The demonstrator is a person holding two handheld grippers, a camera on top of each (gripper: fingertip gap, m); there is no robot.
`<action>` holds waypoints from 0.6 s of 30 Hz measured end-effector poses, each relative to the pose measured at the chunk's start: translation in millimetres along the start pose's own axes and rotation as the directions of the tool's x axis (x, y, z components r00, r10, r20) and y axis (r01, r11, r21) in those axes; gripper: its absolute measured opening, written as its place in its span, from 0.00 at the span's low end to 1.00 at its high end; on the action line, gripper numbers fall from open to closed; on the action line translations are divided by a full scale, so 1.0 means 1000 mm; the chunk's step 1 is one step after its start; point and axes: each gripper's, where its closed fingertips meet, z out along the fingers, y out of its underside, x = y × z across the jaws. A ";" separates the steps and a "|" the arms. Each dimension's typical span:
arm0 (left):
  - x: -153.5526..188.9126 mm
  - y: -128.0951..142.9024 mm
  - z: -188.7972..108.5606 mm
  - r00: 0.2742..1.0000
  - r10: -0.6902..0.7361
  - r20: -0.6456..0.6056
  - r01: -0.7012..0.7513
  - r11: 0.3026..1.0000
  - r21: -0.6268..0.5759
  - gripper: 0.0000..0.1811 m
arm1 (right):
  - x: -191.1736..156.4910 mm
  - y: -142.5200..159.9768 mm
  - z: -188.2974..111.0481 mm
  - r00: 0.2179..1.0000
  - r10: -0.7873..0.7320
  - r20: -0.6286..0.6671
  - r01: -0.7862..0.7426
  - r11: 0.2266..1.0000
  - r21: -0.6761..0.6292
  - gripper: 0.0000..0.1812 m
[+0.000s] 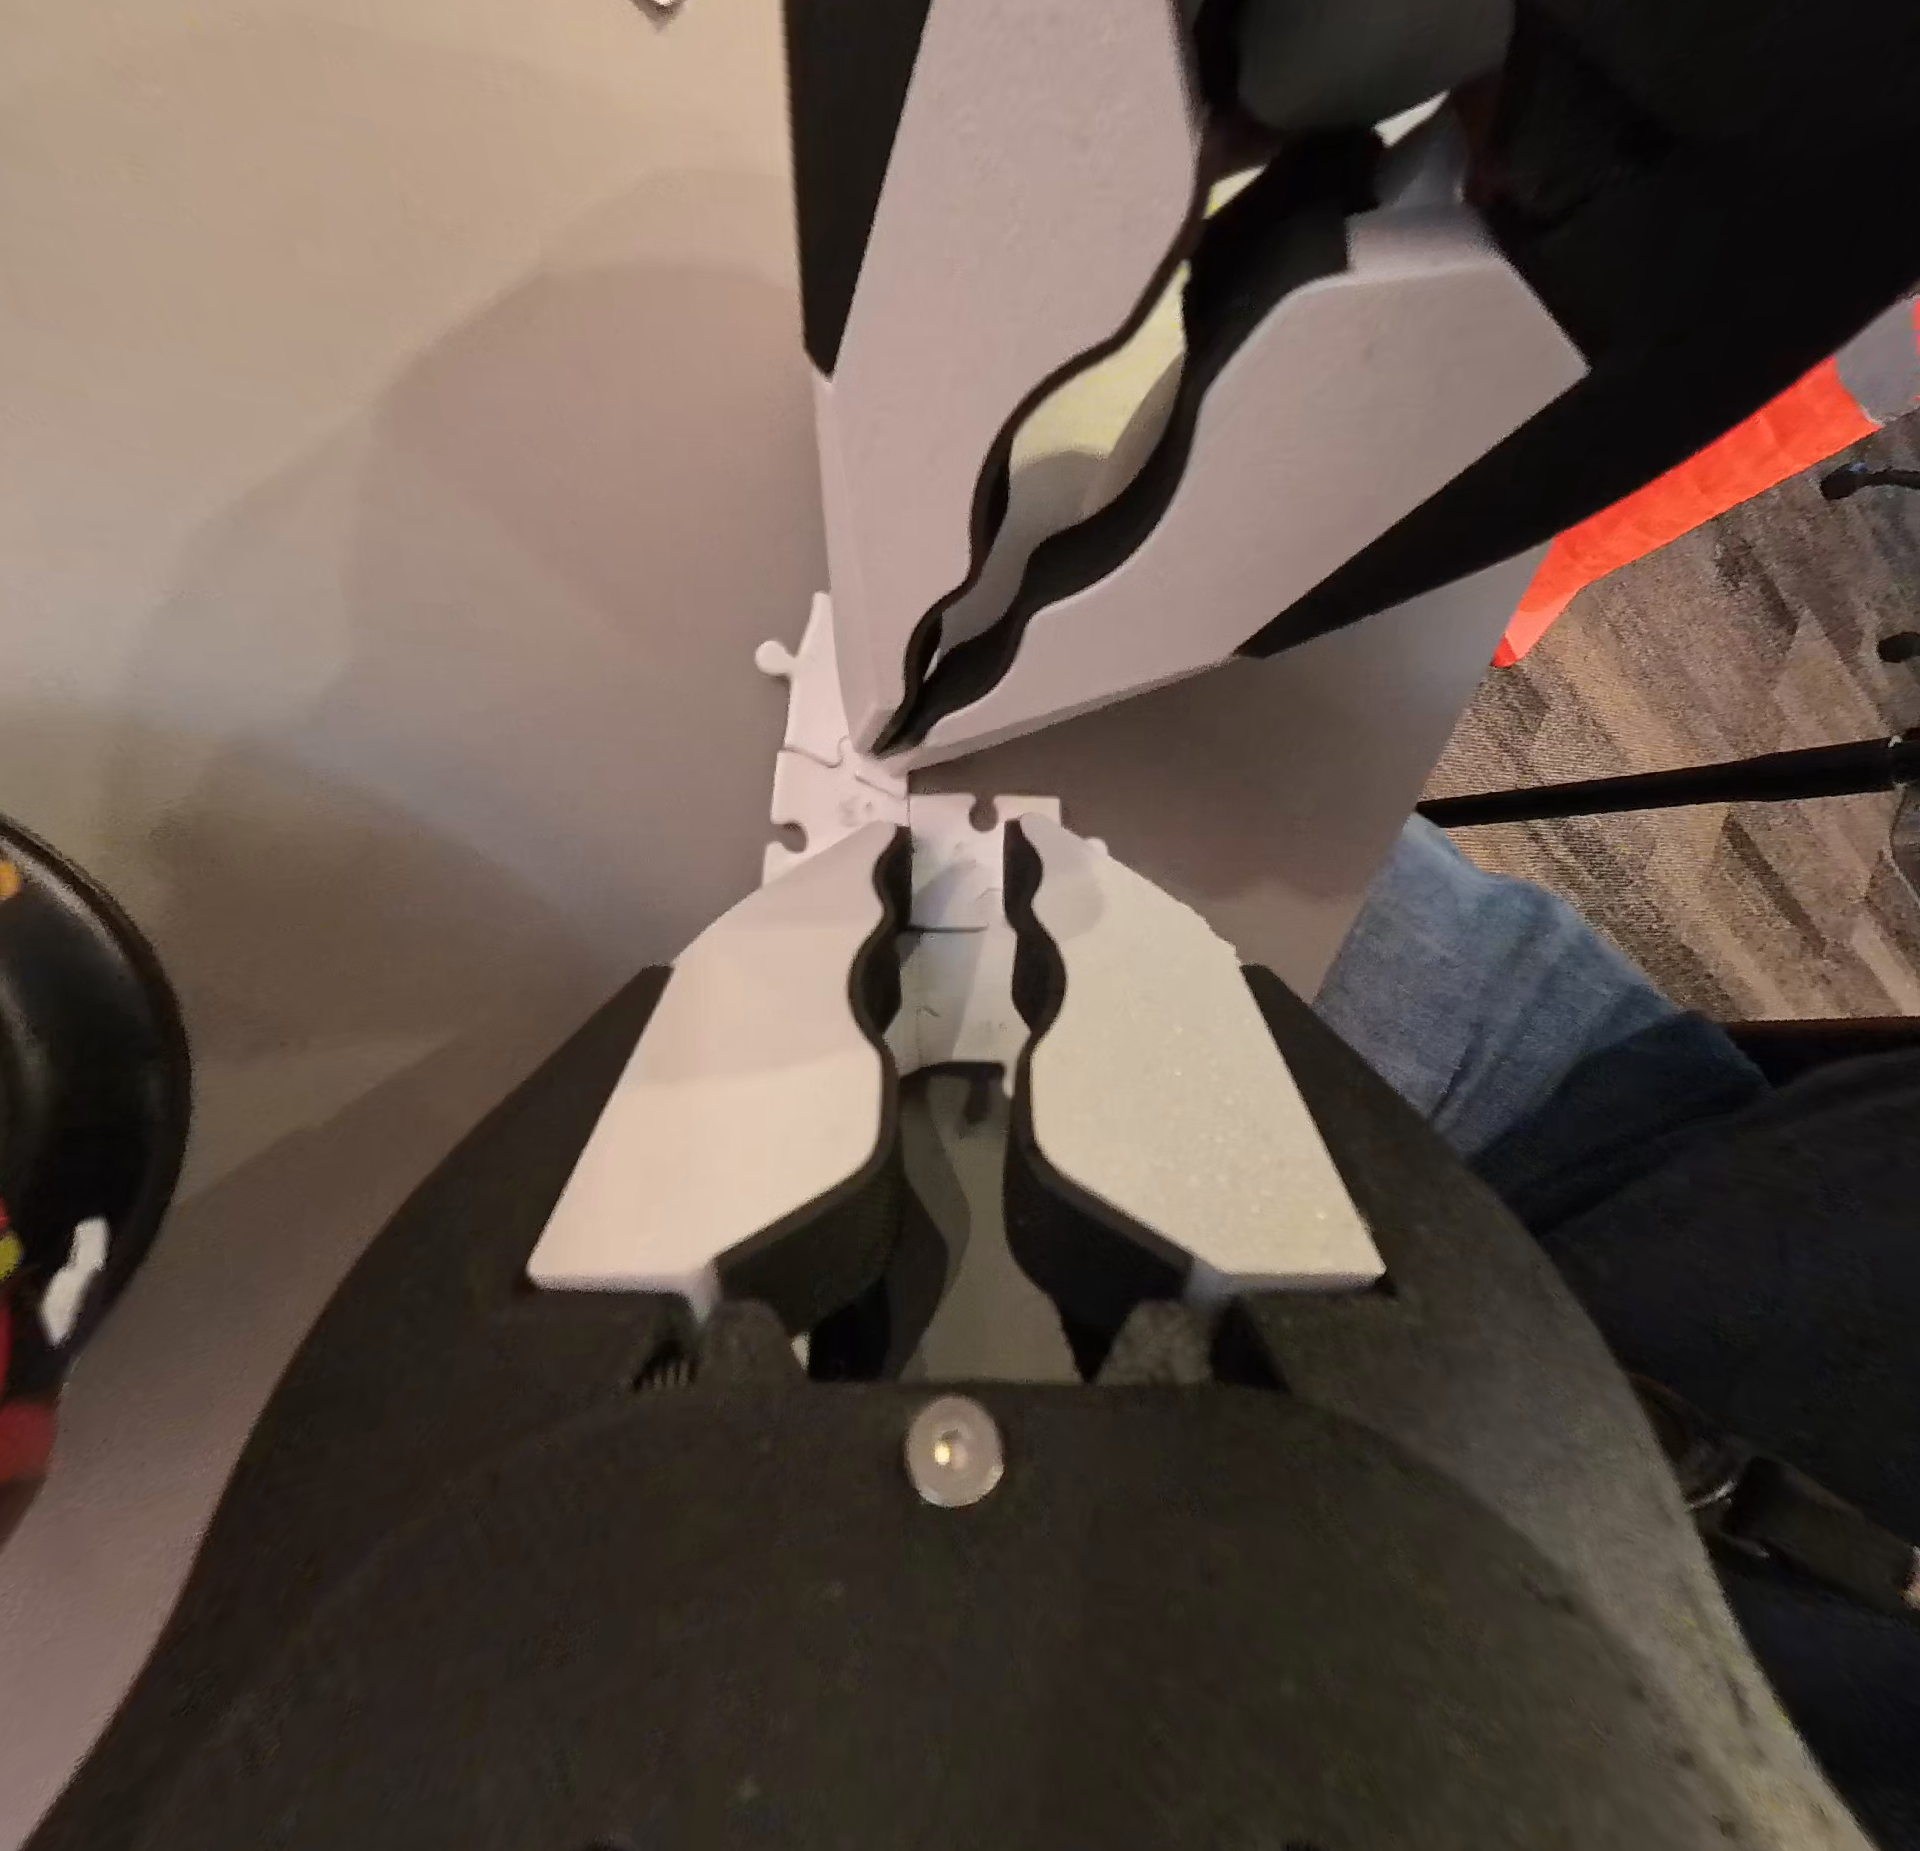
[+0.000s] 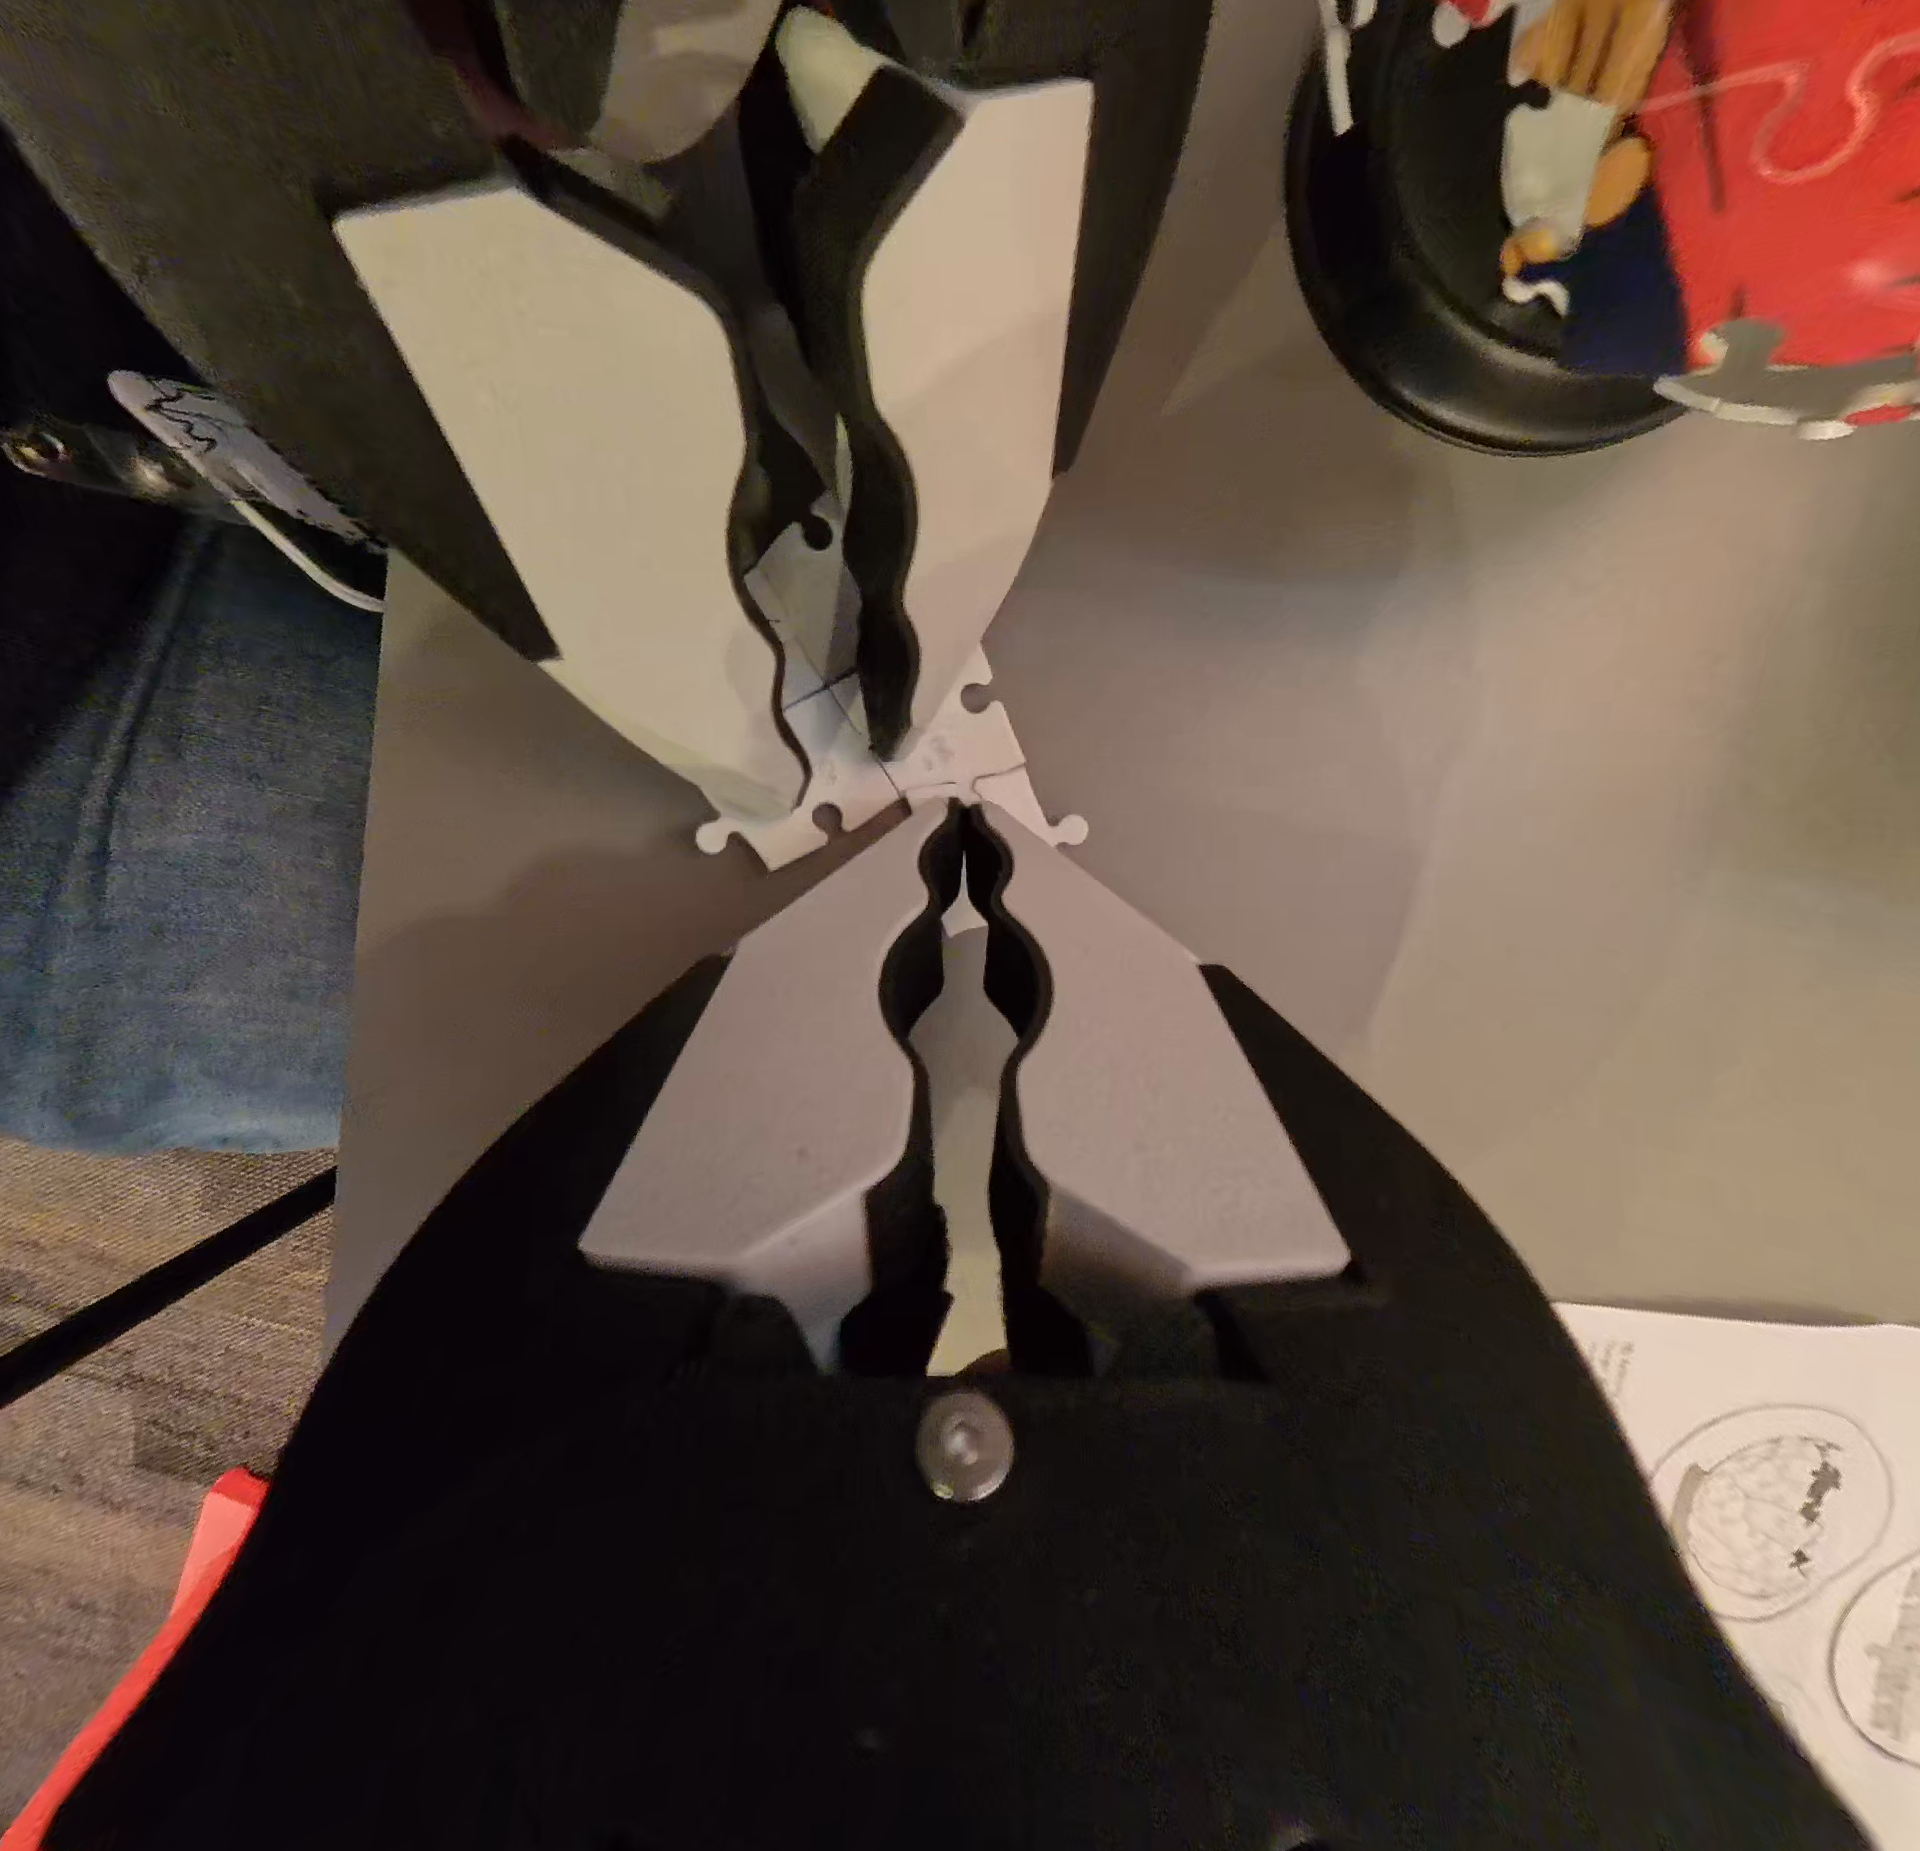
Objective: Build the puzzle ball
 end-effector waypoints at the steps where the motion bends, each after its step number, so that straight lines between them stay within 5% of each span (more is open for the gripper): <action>1: 0.000 0.000 0.000 1.000 -0.003 -0.002 0.003 1.000 0.000 0.09 | 0.000 0.000 0.000 1.000 0.009 0.002 -0.009 1.000 -0.003 0.00; 11: 0.001 0.000 0.000 1.000 -0.005 -0.009 0.005 1.000 0.005 0.09 | -0.003 -0.009 0.001 0.993 0.114 0.017 -0.116 0.984 0.135 0.00; 18: 0.001 0.000 0.001 1.000 0.005 -0.002 -0.005 1.000 0.004 0.09 | -0.007 -0.003 0.002 0.997 0.073 0.030 -0.076 0.993 0.092 0.00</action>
